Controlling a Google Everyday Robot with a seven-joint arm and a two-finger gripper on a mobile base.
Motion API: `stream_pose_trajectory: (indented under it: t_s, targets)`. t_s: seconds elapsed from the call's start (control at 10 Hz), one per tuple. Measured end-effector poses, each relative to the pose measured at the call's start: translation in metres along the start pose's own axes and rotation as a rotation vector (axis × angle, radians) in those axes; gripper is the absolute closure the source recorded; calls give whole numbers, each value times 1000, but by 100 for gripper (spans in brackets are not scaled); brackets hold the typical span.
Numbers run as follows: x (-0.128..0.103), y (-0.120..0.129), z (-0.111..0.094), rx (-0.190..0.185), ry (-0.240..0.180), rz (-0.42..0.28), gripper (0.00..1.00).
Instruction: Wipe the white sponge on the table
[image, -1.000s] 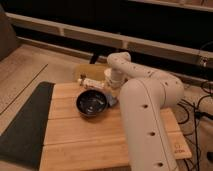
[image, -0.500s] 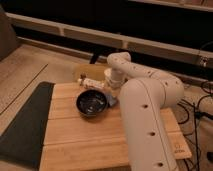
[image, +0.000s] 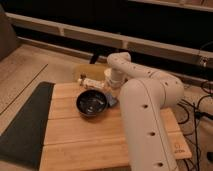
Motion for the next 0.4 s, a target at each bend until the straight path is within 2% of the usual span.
stream_pose_trajectory:
  t_s: [0.1,0.2,0.4]
  targets:
    - [0,0,0,0,0,0,25]
    - [0,0,0,0,0,0,20]
    - [0,0,0,0,0,0,20]
